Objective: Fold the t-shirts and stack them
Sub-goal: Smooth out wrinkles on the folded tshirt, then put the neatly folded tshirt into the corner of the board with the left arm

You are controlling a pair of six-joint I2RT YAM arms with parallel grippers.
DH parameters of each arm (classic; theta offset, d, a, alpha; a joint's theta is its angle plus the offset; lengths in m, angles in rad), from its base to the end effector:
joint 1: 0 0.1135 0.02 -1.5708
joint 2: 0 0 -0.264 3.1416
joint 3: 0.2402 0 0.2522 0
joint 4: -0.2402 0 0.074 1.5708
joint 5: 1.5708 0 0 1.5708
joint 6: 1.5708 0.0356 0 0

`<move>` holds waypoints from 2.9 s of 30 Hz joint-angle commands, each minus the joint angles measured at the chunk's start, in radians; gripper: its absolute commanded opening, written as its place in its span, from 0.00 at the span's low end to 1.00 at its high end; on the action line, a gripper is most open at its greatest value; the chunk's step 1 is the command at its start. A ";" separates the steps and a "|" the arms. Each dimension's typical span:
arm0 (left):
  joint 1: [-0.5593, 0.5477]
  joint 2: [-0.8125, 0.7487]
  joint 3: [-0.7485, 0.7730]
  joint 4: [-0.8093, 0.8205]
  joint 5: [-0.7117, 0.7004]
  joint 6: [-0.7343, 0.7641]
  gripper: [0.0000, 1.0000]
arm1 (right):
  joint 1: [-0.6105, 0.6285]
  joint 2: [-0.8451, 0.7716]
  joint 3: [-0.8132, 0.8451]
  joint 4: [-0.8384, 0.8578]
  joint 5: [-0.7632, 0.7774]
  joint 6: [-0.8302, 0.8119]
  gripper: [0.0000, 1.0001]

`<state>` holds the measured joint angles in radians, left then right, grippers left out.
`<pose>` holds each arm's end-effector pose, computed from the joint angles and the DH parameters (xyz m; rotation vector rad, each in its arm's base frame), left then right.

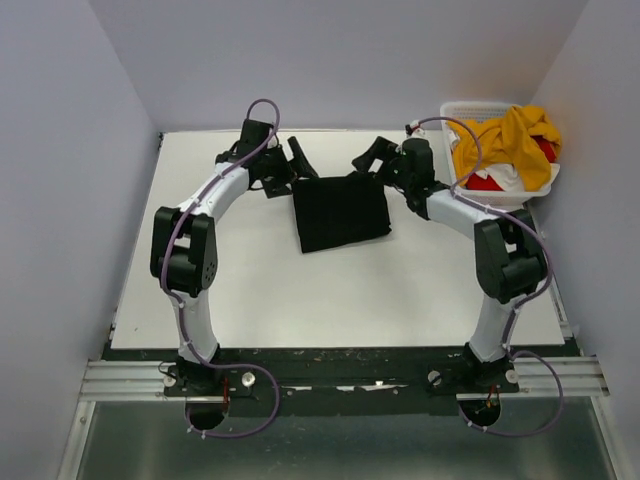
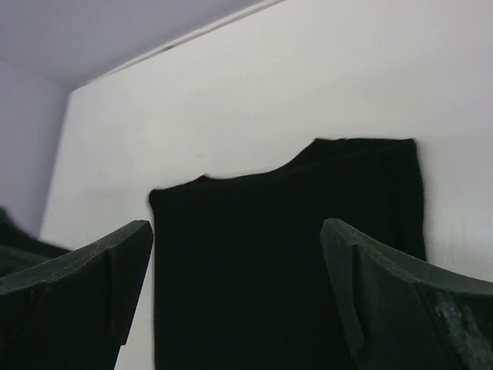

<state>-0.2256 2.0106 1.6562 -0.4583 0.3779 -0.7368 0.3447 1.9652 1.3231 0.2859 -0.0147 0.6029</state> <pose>0.4421 -0.1149 0.2459 -0.4470 2.4625 -0.8831 0.4293 0.1547 0.2204 0.2451 1.9664 0.6412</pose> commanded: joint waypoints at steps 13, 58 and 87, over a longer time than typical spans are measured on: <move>-0.130 0.053 -0.214 0.234 0.272 -0.103 0.99 | -0.006 0.004 -0.419 0.197 -0.375 0.239 1.00; -0.273 -0.424 -0.939 0.331 -0.115 -0.129 0.36 | 0.088 -0.996 -0.937 -0.250 -0.132 0.135 1.00; 0.142 0.209 0.472 -0.519 -0.635 0.452 0.00 | 0.086 -1.089 -0.835 -0.510 0.134 -0.021 1.00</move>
<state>-0.1936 2.1376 1.9461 -0.8482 -0.2546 -0.3691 0.4347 0.8772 0.4526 -0.1566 0.0246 0.6243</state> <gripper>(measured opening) 0.029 0.998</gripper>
